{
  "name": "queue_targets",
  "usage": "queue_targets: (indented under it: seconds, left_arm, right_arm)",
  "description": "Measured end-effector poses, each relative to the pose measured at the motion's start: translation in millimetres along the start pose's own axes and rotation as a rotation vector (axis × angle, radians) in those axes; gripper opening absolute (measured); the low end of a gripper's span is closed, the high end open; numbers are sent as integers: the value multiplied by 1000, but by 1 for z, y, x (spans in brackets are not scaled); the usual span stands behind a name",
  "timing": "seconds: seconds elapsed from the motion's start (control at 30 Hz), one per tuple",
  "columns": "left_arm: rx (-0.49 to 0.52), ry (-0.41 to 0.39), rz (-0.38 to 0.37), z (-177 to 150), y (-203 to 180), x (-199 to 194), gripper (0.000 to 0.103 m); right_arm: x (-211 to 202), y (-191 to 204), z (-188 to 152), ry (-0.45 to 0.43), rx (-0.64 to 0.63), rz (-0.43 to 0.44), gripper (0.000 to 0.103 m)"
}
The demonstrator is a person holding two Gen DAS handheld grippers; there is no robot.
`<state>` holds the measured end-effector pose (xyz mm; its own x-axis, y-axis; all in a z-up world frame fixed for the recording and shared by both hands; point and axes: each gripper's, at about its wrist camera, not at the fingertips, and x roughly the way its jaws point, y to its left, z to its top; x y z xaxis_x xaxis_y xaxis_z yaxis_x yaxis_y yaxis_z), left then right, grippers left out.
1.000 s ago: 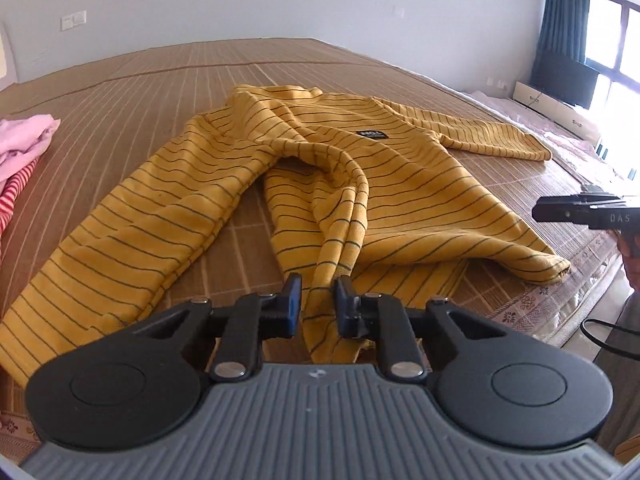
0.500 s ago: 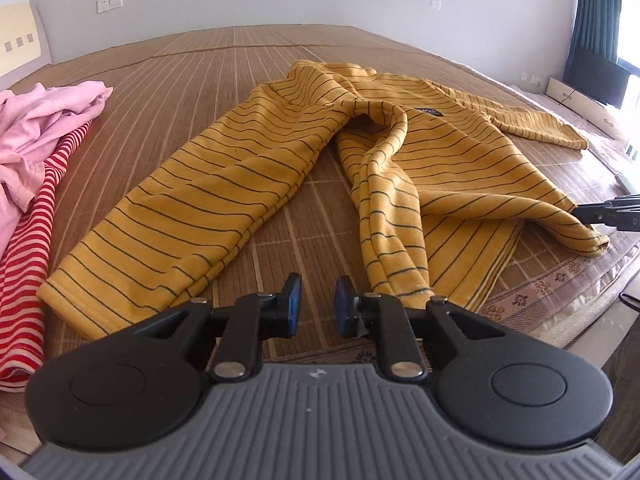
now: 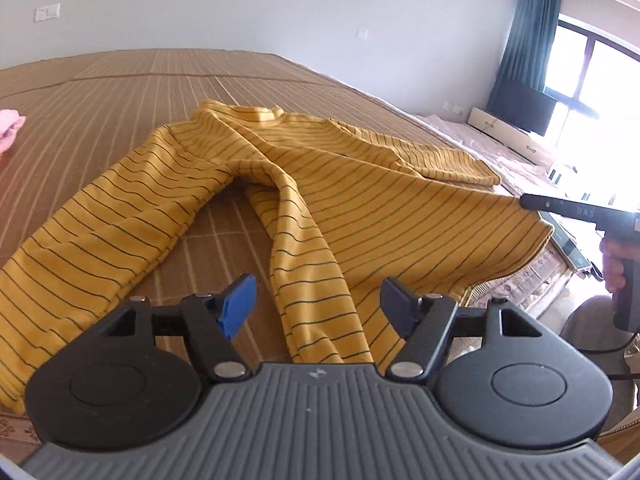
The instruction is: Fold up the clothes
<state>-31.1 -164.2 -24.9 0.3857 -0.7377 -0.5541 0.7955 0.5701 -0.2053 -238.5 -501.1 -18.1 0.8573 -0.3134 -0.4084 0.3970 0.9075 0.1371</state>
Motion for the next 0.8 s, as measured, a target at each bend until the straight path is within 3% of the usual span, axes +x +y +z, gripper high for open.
queue_targets:
  seconds: [0.07, 0.13, 0.2, 0.3, 0.43, 0.5, 0.6, 0.73, 0.8]
  left_arm:
    - [15, 25, 27, -6, -5, 13, 74]
    - [85, 56, 99, -13, -10, 23, 74]
    - [163, 67, 165, -16, -12, 23, 74]
    - [169, 56, 165, -8, -5, 14, 74]
    - [93, -52, 154, 32, 18, -10, 74]
    - [88, -105, 205, 60, 30, -15, 74]
    - [118, -168, 299, 104, 45, -11, 76]
    - [141, -154, 380, 151, 70, 35, 78]
    - [134, -104, 404, 161, 83, 69, 78]
  right_arm:
    - [-3, -4, 2, -24, 0, -58, 1]
    - [-2, -9, 5, -17, -13, -71, 1]
    - [-2, -10, 7, -18, -22, -37, 2]
    - [5, -3, 15, -12, -67, 27, 5]
    - [21, 12, 41, -14, -118, 146, 14]
    - [31, 20, 59, -18, -151, 211, 31]
    - [58, 30, 95, -10, -220, 257, 41]
    - [122, 42, 135, 42, -297, 248, 47]
    - [165, 52, 145, 98, -315, 238, 49]
